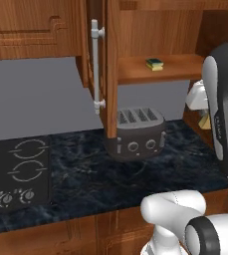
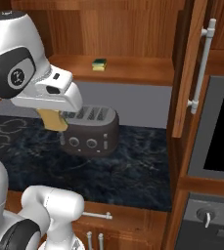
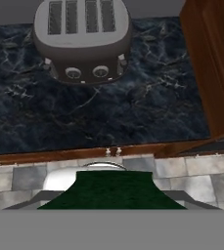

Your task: Pick up the sponge and sponge from the sink, and place them back in the cabinet, and close the cabinet doors.

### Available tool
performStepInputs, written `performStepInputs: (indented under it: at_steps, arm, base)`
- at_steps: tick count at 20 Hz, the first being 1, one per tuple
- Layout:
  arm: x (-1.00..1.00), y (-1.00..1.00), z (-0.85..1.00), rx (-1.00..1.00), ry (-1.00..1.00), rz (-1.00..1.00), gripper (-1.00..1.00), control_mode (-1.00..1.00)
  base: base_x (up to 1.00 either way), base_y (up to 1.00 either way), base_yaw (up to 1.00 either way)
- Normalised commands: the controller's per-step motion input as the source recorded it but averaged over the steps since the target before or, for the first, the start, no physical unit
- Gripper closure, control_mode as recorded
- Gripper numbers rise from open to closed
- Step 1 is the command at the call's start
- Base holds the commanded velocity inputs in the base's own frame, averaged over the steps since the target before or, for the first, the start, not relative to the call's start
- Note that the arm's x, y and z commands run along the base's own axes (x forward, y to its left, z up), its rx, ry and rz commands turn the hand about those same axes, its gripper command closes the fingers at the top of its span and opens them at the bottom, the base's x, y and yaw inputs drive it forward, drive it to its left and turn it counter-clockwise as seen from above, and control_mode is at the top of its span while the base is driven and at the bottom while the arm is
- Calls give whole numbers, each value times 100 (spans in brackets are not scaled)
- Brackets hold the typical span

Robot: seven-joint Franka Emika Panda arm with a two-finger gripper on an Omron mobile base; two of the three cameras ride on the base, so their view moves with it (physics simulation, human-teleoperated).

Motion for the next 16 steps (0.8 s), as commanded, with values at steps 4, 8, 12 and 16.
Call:
performStepInputs:
  at_steps: [4, 8, 12, 16]
  arm:
    - [0, 0, 0, 0, 0, 0, 100, 100]
    - [0, 0, 0, 0, 0, 0, 100, 100]
    - [0, 0, 0, 0, 0, 0, 100, 100]
    - [0, 0, 0, 0, 0, 0, 100, 100]
  base:
    - [25, -13, -12]
    - [60, 0, 1]
    - [81, -12, 3]
    - [45, -33, 7]
